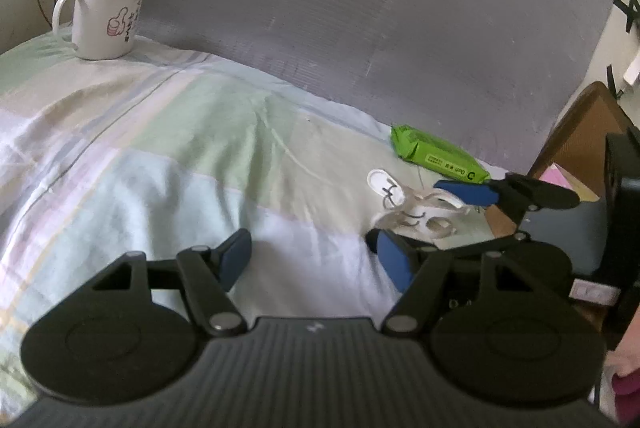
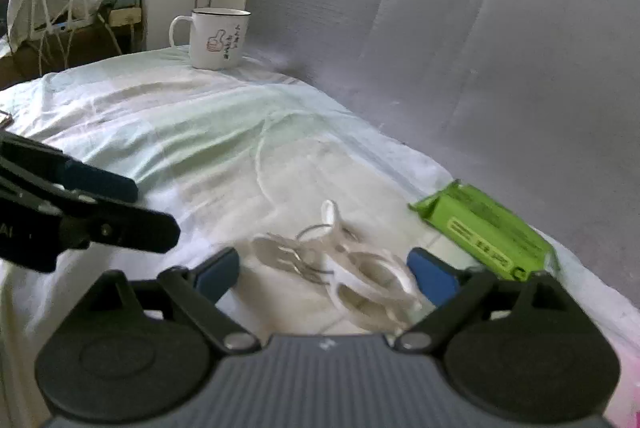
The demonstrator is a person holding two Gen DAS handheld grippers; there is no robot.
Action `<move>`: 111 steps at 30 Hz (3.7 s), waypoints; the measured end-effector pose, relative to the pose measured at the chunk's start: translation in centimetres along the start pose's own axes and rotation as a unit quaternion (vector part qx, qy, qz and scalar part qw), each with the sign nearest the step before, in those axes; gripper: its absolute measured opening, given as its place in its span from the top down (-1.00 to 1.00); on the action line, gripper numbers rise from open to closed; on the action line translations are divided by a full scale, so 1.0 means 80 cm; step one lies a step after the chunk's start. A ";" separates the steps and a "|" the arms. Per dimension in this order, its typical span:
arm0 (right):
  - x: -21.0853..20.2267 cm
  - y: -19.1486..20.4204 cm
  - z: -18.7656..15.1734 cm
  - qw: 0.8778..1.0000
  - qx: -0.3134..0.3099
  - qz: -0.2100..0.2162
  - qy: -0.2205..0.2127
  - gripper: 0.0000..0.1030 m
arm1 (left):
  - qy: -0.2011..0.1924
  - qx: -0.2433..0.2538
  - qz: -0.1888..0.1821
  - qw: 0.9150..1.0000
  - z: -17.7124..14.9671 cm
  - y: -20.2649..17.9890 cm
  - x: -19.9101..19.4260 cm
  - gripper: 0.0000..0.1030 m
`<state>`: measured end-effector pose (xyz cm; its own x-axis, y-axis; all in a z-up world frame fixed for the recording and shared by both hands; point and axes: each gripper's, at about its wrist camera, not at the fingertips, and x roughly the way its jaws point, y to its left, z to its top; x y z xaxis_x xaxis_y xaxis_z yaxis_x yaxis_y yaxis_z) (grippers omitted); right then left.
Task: Organize rigid objects
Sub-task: 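Move the right tool toward the white plastic clip, then grasp the white plastic clip with the right gripper and lift it, then carry the white clip into the pink tin and open the right gripper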
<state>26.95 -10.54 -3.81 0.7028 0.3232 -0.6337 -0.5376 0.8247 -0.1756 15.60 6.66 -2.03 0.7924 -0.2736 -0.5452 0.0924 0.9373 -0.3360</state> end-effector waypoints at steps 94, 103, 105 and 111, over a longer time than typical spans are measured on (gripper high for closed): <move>-0.341 -0.092 -0.200 0.951 0.191 -0.194 -0.147 0.45 | 0.091 0.239 -0.328 0.909 -0.049 -0.419 -0.001 0.23; -0.327 -0.161 -0.226 0.932 0.232 -0.252 -0.120 0.42 | 0.104 0.238 -0.301 0.917 -0.056 -0.467 0.037 0.06; -0.319 -0.171 -0.232 0.927 0.243 -0.264 -0.107 0.15 | 0.101 0.237 -0.284 0.924 -0.058 -0.470 0.042 0.04; -0.328 -0.172 -0.254 0.911 0.270 -0.287 -0.119 -0.08 | 0.092 0.240 -0.255 0.932 -0.062 -0.459 0.041 0.03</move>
<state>6.45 -39.76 -0.09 0.9122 -0.1938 -0.3611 0.2121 0.9772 0.0113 11.77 -29.69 4.70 0.4587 -0.7004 -0.5468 0.7226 0.6521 -0.2292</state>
